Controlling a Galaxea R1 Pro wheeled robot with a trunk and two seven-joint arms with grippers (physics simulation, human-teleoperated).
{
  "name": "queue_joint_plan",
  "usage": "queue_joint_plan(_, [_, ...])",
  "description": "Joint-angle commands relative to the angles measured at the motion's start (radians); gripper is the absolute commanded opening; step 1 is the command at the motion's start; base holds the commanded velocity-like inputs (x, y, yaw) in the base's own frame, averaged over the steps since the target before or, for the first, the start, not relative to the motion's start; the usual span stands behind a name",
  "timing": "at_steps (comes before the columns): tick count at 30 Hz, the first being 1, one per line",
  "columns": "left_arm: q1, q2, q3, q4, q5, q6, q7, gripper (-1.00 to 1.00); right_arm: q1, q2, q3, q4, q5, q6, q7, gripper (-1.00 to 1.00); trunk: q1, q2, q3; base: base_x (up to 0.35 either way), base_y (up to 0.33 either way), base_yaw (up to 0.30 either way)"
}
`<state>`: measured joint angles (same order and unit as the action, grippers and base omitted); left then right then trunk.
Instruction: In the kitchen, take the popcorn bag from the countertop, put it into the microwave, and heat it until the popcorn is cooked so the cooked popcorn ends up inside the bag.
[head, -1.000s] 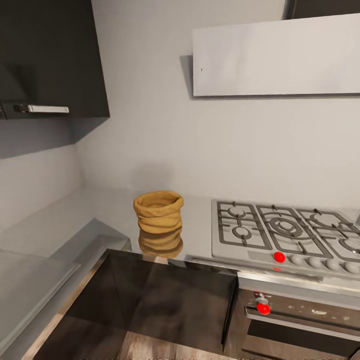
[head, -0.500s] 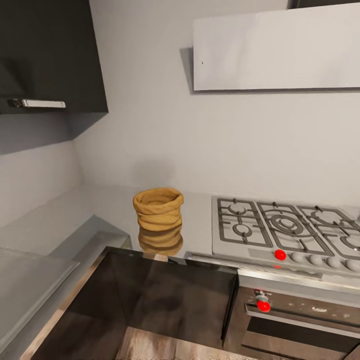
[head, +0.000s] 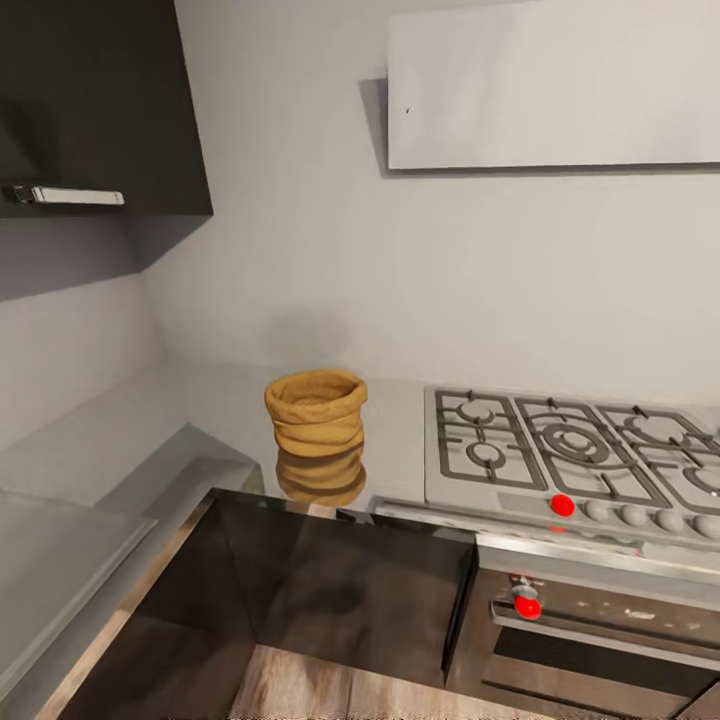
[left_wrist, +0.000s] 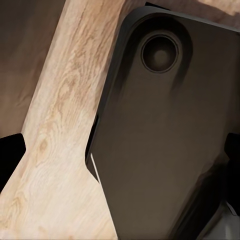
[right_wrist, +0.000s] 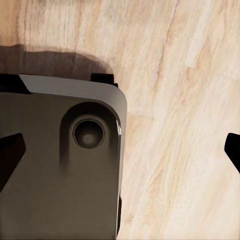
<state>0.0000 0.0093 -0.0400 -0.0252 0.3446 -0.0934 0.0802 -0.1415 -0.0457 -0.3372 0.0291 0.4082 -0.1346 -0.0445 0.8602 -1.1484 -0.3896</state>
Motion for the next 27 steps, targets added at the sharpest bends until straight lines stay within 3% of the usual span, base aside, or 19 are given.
queue_joint_plan(1, [0.0,0.0,-0.005,-0.001,0.005,-0.002,0.003,1.0,-0.001,0.0,-0.008,0.003,0.011,-0.006,-0.005,1.0,0.0,-0.001,-0.003,0.0,0.0,0.0])
queue_joint_plan(27, [0.0,0.0,-0.005,-0.001,0.005,-0.002,0.003,1.0,-0.001,0.004,-0.008,0.003,0.012,-0.007,-0.013,1.0,0.0,-0.001,-0.038,0.0,0.0,0.0])
